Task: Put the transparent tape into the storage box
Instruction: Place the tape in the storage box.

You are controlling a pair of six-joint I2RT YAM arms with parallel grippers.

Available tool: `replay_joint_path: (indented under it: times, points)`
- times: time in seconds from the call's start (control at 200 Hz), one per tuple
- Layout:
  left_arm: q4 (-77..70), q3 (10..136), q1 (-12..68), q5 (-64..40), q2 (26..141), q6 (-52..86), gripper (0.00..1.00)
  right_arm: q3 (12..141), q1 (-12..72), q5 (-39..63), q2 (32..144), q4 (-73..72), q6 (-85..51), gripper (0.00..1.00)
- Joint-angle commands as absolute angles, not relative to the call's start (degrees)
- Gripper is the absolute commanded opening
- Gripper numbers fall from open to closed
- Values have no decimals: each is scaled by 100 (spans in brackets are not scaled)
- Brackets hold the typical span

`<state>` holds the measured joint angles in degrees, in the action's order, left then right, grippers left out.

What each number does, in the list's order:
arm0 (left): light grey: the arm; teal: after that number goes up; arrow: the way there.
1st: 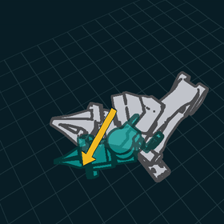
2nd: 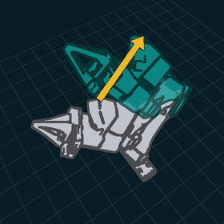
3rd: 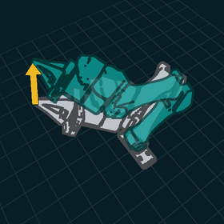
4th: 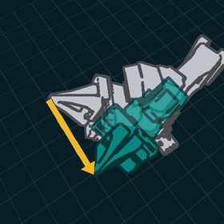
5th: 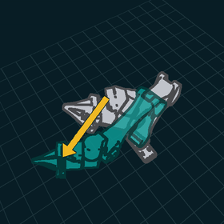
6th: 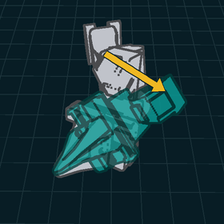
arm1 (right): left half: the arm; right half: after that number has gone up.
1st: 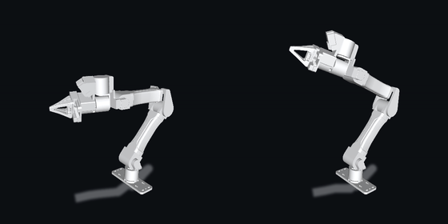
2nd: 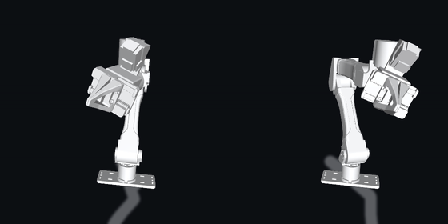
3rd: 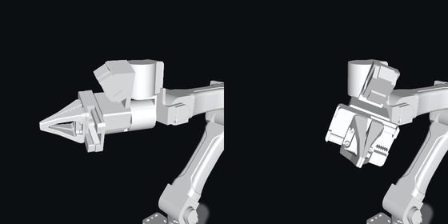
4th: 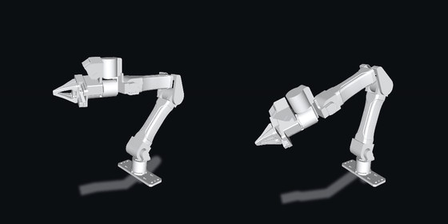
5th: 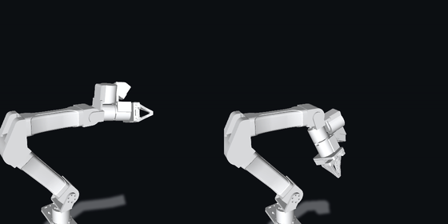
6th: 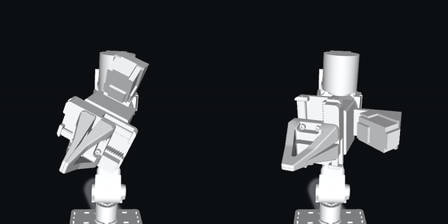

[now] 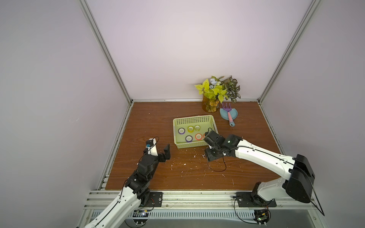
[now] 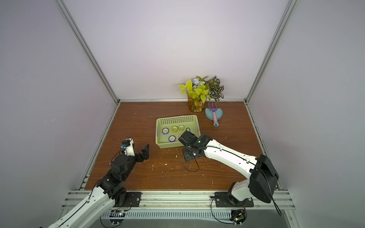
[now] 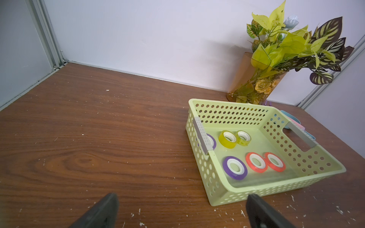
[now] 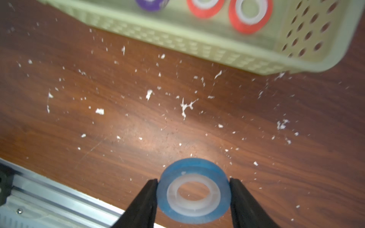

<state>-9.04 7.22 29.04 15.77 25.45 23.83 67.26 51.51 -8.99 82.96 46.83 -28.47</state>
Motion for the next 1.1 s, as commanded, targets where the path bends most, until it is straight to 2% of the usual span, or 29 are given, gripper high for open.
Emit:
replay_joint_path:
  times: [0.0,0.59,0.801,1.096]
  points:
    - [-915,655,2843,1617,2507,2406,99,7284,4880,-1116,8514,4733,-2243,59]
    - [-914,642,2839,1598,2488,2394,99,10177,3809,-1499,11281,4503,-1279,58]
    - [-906,643,2845,1614,2479,2395,99,11123,3643,-2070,12286,4744,-1167,58]
    - [-901,642,2845,1626,2461,2399,100,11575,3493,-2295,12907,4862,-1116,58]
